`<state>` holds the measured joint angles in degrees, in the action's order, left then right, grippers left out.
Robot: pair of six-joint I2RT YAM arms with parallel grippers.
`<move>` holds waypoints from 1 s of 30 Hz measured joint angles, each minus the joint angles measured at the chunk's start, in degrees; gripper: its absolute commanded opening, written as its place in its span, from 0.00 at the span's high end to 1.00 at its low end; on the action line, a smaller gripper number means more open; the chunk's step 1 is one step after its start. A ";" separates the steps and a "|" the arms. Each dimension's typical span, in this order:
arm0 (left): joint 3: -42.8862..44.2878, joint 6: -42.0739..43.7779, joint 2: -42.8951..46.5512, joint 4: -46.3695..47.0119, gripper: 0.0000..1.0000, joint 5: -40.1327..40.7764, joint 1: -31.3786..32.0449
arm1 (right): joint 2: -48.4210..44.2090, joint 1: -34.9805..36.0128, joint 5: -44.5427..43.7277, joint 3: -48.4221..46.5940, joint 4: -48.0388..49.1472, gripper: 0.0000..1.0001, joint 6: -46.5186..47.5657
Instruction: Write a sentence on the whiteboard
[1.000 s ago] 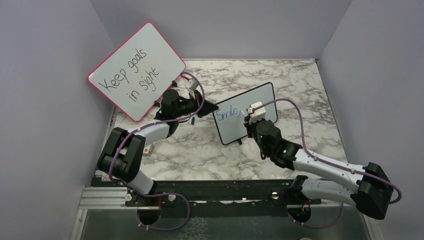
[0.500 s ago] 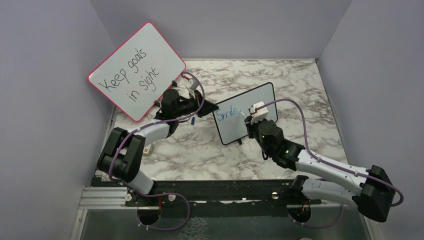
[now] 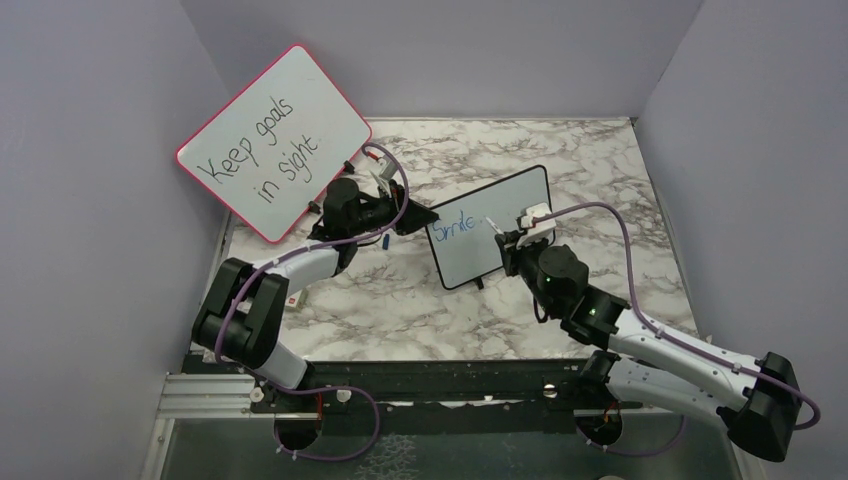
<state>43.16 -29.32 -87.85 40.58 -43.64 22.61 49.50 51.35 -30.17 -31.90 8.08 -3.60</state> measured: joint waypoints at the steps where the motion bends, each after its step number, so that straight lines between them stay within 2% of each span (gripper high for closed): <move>1: -0.11 -0.11 0.22 -0.07 0.71 0.33 0.02 | 0.02 0.00 0.00 0.17 0.00 0.99 0.00; 7: -2.49 -1.57 2.36 0.04 0.67 2.60 0.02 | -0.09 0.00 0.02 1.05 0.02 0.99 0.00; 17: -15.23 -6.12 9.33 3.87 0.63 9.77 2.97 | -2.64 0.00 0.04 2.12 0.11 0.99 -0.02; 23: -18.60 -7.34 9.05 6.91 0.63 12.28 6.21 | -2.80 0.00 0.11 2.25 0.39 0.99 -0.02; 30: -18.45 -8.00 3.80 10.78 0.67 13.90 7.91 | -3.63 0.00 0.24 2.47 0.39 0.99 -0.04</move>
<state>24.71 -37.32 -84.05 51.35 -29.74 30.52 45.87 51.35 -29.93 -29.43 8.47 -3.64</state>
